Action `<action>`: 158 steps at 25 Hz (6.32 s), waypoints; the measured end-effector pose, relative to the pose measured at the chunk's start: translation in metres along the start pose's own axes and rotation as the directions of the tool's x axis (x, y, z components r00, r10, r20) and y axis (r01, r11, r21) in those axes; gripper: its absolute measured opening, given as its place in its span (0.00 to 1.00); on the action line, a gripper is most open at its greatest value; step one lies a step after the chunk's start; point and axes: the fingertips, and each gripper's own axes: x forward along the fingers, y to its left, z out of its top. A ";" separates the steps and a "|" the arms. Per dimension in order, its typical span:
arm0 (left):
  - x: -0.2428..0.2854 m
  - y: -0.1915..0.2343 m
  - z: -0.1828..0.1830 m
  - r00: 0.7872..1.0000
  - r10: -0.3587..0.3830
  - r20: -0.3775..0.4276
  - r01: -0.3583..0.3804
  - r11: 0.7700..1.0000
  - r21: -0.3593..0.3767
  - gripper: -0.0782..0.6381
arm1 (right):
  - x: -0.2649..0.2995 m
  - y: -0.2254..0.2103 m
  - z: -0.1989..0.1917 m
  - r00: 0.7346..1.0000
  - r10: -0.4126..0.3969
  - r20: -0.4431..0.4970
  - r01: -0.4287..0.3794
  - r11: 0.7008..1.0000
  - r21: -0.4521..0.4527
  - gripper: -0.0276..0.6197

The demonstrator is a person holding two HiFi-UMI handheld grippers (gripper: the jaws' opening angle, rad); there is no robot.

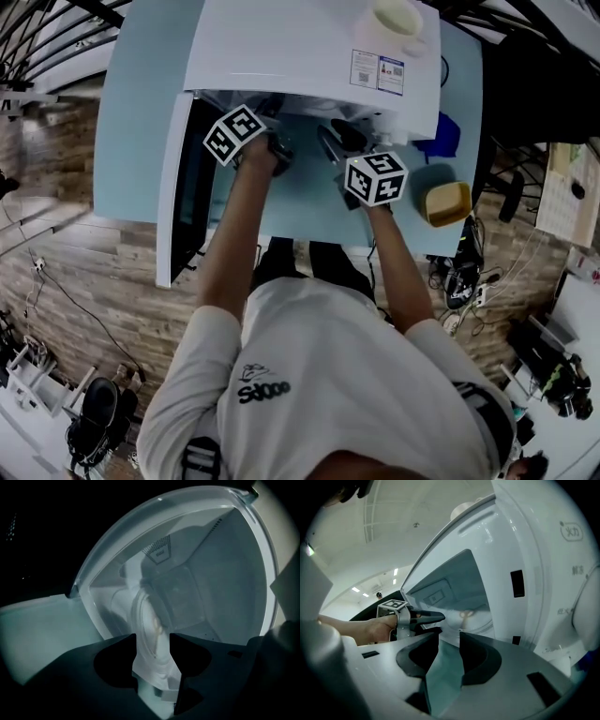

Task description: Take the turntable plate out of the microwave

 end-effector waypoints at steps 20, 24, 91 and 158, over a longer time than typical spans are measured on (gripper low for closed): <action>-0.009 -0.010 -0.004 0.986 -0.165 -0.028 0.168 0.965 0.199 0.37 | 0.075 -0.019 -0.013 0.983 0.080 0.164 -0.165 0.773 0.612 0.32; -0.012 -0.015 -0.003 0.983 -0.180 -0.022 0.181 0.963 0.202 0.37 | 0.079 -0.022 -0.005 0.975 0.056 0.214 -0.192 0.698 0.690 0.32; -0.023 0.004 -0.021 0.949 -0.309 0.061 0.315 0.941 -0.127 0.36 | 0.019 0.035 -0.043 0.923 0.082 0.375 -0.376 0.393 0.839 0.09; -0.322 -0.260 -0.115 0.589 -0.770 0.245 0.752 0.633 0.183 0.16 | -0.264 0.160 0.094 0.654 0.540 0.529 -0.712 0.676 0.190 0.11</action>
